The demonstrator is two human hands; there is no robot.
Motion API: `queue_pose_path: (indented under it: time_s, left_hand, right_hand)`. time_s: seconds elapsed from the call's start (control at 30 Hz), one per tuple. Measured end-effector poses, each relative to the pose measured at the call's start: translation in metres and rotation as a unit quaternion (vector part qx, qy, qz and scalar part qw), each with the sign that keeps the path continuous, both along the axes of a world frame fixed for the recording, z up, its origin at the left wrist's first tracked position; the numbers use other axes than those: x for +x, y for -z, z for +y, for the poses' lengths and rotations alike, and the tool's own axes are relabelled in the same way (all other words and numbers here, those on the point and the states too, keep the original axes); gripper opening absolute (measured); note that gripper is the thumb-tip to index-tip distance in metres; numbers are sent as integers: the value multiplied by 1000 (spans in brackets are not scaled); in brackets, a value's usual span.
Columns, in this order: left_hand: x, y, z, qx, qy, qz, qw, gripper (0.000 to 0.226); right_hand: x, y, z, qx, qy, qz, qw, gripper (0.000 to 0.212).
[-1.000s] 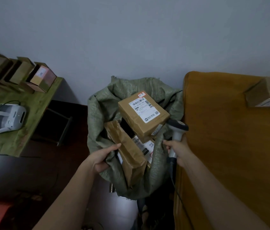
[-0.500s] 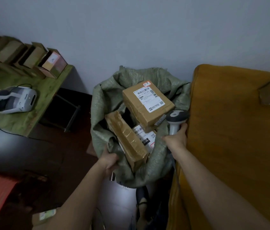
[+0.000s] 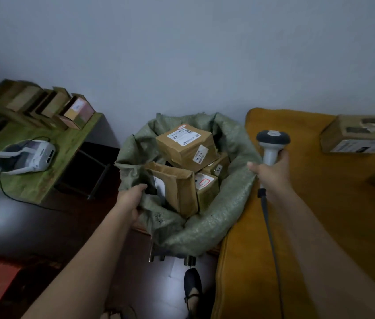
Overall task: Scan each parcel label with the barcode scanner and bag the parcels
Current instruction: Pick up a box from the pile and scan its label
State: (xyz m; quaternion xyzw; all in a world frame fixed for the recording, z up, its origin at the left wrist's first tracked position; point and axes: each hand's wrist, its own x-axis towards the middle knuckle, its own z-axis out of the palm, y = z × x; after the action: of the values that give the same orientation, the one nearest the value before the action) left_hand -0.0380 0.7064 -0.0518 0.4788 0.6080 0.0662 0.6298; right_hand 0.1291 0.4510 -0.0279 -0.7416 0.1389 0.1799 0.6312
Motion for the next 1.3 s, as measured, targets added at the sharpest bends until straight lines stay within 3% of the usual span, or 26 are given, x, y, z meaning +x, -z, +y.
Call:
queue_pose_path:
  time_s: [0.1,0.23,0.33,0.4,0.53,0.67,0.8,0.93,1.07,1.13,1.23,1.3]
  left_hand:
    - [11,-20,-2,43,14,14,999,24]
    - [9,-28,3,54,19,41,997,35]
    - [14,-50,5,82,-92,-60,991,12]
    - [14,-61,-1,78,-88,-116,986,4]
    - [9,-60,-7,-101,58,-207,971,33]
    - [12,-49,9,-178,13,-302,937,43]
    - [30,-25,29,-153,94,-173,968,50]
    - [53,10,50,-43,31,-55,997,37]
    - [73,41,68,22,-30,78,996,104]
    - [84,46,79,55,-10,158,986,116]
    - [104,58,97,71,8,181,981,118]
    - [118,78,116,59,15,135,989,115]
  right_hand:
    - [9,-30,-16,8,39,-65,997,73]
    - [17,-53,-35,-8,72,-100,992,70]
    - [14,-55,-44,-7,126,-92,988,69]
    - [9,-55,-45,-4,145,-80,986,78]
    - [-2,-46,-33,-16,112,-33,993,65]
    - [0,-39,-21,-15,138,-26,990,61]
    - [10,-33,-15,-38,128,-1,991,50]
    - [15,-23,-10,-58,150,25,987,47]
    - [28,-15,-6,-75,164,28,983,46]
    - [34,-11,-2,-81,162,29,983,44]
    - [42,-4,2,-79,153,34,985,40]
    - [45,4,3,-81,145,39,985,38]
